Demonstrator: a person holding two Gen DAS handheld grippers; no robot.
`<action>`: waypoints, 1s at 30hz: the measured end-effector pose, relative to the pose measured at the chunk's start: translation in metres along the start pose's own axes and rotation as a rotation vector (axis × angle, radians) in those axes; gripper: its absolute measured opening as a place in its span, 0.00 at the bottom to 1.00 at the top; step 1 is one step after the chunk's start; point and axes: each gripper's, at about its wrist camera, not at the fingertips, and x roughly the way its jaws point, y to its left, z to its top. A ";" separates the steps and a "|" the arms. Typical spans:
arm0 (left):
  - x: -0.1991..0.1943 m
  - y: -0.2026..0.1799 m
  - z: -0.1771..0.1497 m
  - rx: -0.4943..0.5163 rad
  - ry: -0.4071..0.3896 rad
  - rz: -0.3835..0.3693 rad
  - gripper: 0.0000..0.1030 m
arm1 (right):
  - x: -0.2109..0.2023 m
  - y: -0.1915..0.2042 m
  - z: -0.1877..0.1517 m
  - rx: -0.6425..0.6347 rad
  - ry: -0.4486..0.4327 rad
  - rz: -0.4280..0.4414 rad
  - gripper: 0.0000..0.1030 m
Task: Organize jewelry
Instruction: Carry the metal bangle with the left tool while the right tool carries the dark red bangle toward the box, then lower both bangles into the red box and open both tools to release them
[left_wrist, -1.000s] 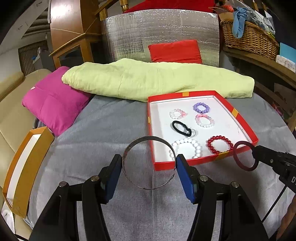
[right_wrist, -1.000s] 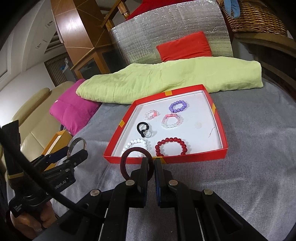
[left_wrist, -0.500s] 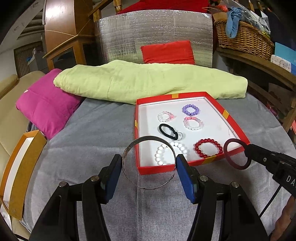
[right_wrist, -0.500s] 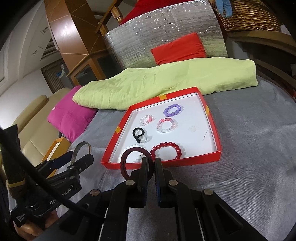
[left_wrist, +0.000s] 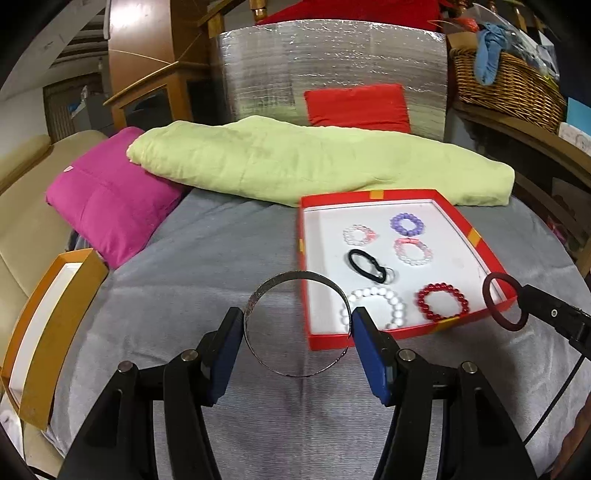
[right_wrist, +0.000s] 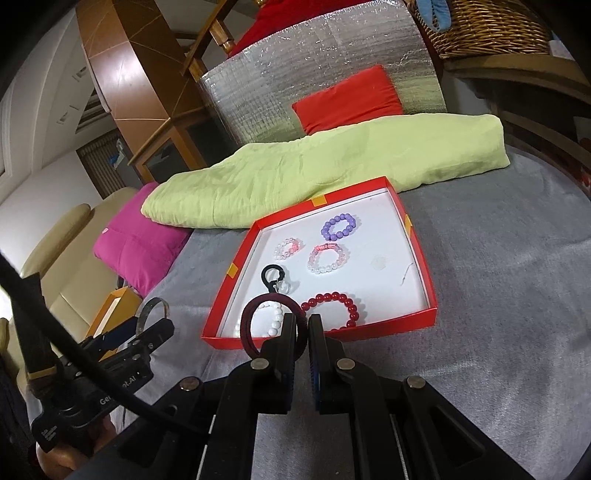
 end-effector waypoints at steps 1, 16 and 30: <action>0.000 0.002 0.000 -0.002 -0.002 0.002 0.60 | 0.001 0.001 0.000 -0.001 0.001 0.000 0.07; -0.006 0.021 0.001 -0.017 -0.025 0.038 0.60 | 0.013 0.023 -0.003 -0.030 0.004 0.018 0.07; 0.001 0.016 0.011 -0.032 -0.032 0.019 0.60 | 0.014 0.008 0.016 0.016 -0.051 -0.018 0.07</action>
